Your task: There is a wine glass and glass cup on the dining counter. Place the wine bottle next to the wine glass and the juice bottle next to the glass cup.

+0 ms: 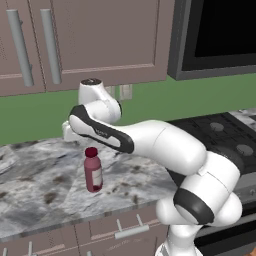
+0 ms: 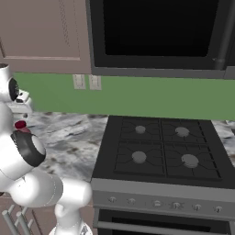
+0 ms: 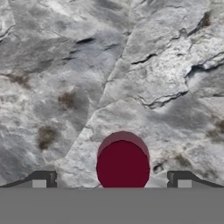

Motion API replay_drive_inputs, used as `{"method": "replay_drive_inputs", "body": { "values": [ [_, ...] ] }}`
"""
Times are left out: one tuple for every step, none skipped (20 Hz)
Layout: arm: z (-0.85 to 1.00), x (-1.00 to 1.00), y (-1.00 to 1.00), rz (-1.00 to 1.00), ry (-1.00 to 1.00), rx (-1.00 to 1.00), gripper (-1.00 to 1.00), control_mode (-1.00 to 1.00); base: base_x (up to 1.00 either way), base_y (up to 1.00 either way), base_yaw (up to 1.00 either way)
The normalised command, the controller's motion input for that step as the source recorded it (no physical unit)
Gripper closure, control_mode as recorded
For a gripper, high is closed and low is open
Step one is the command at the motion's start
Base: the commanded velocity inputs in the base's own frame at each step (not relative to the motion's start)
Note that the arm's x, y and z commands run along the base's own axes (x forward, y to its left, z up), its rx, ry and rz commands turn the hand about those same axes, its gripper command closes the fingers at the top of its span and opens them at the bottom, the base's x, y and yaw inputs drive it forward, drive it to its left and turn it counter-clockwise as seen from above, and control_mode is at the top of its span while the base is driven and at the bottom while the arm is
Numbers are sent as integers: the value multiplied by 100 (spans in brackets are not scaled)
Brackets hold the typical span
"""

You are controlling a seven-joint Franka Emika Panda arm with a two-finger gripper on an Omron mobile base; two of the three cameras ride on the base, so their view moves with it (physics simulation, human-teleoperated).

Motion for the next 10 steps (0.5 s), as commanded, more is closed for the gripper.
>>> {"method": "replay_drive_inputs", "body": {
  "values": [
    [-9, 1, 10, -4, 0, 0, -100, -100, 0, 0, 0],
    [-7, 0, 8, -4, 0, 0, -100, -100, 0, 0, 0],
    [-6, 0, 8, -3, 0, 0, -100, -100, 0, 0, 0],
    [-4, 0, 1, -3, 0, 0, -100, -100, 0, 0, 0],
    [-4, 0, 0, -4, 0, 0, -100, -100, 0, 0, 0],
    [-4, 0, 0, -4, 0, 0, -100, -100, 0, 0, 0],
    [-3, 0, 0, -2, 0, 0, -100, -100, 0, 0, 0],
    [-2, 0, 0, -1, 0, 0, -100, -100, 0, 0, 0],
    [0, 0, -2, -1, 0, 0, -100, -100, 0, 0, 0],
    [0, 0, -2, -1, 0, 0, -100, -100, 0, 0, 0]
  ]
}}
